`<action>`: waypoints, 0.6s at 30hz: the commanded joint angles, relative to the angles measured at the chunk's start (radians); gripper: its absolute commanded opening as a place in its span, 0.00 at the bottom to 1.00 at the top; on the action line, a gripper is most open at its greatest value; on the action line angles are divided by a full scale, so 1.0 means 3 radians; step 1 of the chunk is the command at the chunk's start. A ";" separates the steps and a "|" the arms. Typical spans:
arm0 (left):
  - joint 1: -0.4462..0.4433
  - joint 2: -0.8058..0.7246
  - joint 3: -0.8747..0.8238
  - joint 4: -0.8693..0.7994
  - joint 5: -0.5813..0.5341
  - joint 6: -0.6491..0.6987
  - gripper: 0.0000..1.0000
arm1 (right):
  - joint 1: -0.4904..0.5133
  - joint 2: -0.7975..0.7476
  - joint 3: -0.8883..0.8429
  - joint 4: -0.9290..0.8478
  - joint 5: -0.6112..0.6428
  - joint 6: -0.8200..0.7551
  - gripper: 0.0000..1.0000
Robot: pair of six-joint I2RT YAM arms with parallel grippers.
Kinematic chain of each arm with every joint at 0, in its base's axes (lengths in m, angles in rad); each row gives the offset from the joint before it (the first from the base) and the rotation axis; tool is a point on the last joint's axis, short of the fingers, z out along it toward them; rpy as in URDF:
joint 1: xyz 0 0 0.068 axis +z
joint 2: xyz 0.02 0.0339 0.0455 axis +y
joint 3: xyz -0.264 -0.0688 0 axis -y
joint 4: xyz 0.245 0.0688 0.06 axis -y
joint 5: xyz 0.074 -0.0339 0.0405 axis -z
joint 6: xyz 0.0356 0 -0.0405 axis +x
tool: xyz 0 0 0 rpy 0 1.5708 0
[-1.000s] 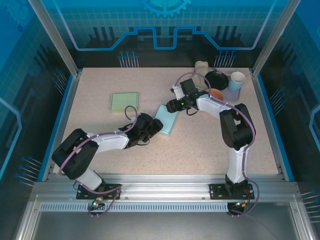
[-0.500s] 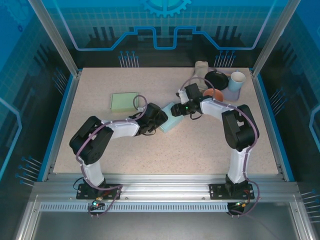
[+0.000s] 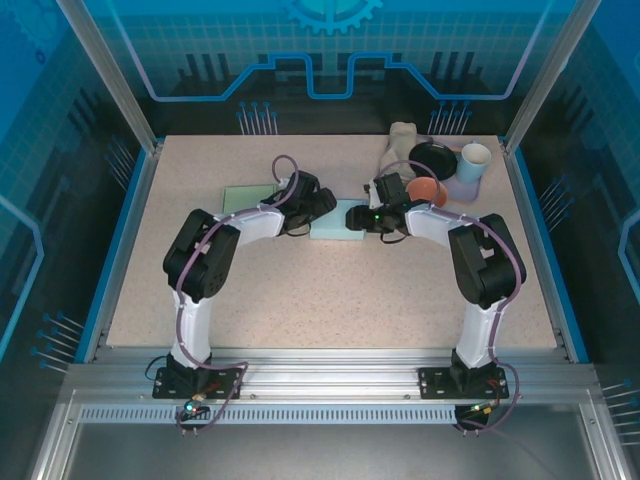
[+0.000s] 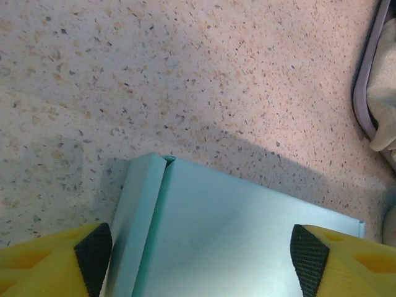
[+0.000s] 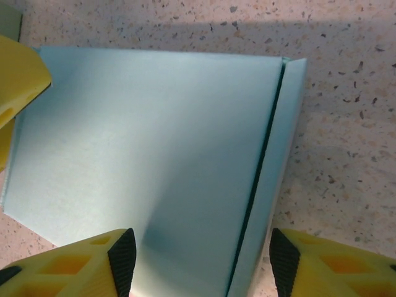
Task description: Fold the paper box
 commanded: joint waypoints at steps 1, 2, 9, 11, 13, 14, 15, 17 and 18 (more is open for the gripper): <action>0.0037 -0.0106 0.0056 -0.0203 -0.0022 0.0272 0.89 | -0.0067 -0.0189 -0.0014 0.0074 0.0082 0.0062 0.63; 0.0045 -0.0152 0.0067 -0.0286 -0.0087 0.0339 0.92 | -0.0071 -0.0276 -0.0029 0.0016 0.0143 0.0028 0.68; 0.0063 -0.1130 -0.0745 -0.0152 -0.0576 0.0762 0.99 | -0.0075 -0.1247 -0.0580 -0.0260 0.0739 -0.0173 0.74; 0.0058 -0.1611 -0.1212 0.0074 -0.0781 0.1044 0.99 | -0.0081 -0.1623 -0.0859 -0.0203 0.0989 -0.0250 0.78; 0.0063 -0.1965 -0.1474 0.0064 -0.1073 0.1328 0.99 | -0.0102 -0.1941 -0.1120 -0.0109 0.1119 -0.0426 0.87; 0.0063 -0.2105 -0.1541 0.0007 -0.1233 0.1439 0.99 | -0.0108 -0.2076 -0.1219 -0.0063 0.1167 -0.0562 0.90; 0.0068 -0.2255 -0.1635 -0.0034 -0.1394 0.1575 0.99 | -0.0112 -0.2237 -0.1326 0.0009 0.1249 -0.0737 0.94; 0.0073 -0.2582 -0.1866 0.0021 -0.1639 0.1821 0.99 | -0.0128 -0.2515 -0.1549 0.0193 0.1419 -0.1072 0.96; 0.0083 -0.2768 -0.2051 0.0177 -0.1685 0.2002 0.99 | -0.0143 -0.2652 -0.1679 0.0352 0.1476 -0.1244 0.96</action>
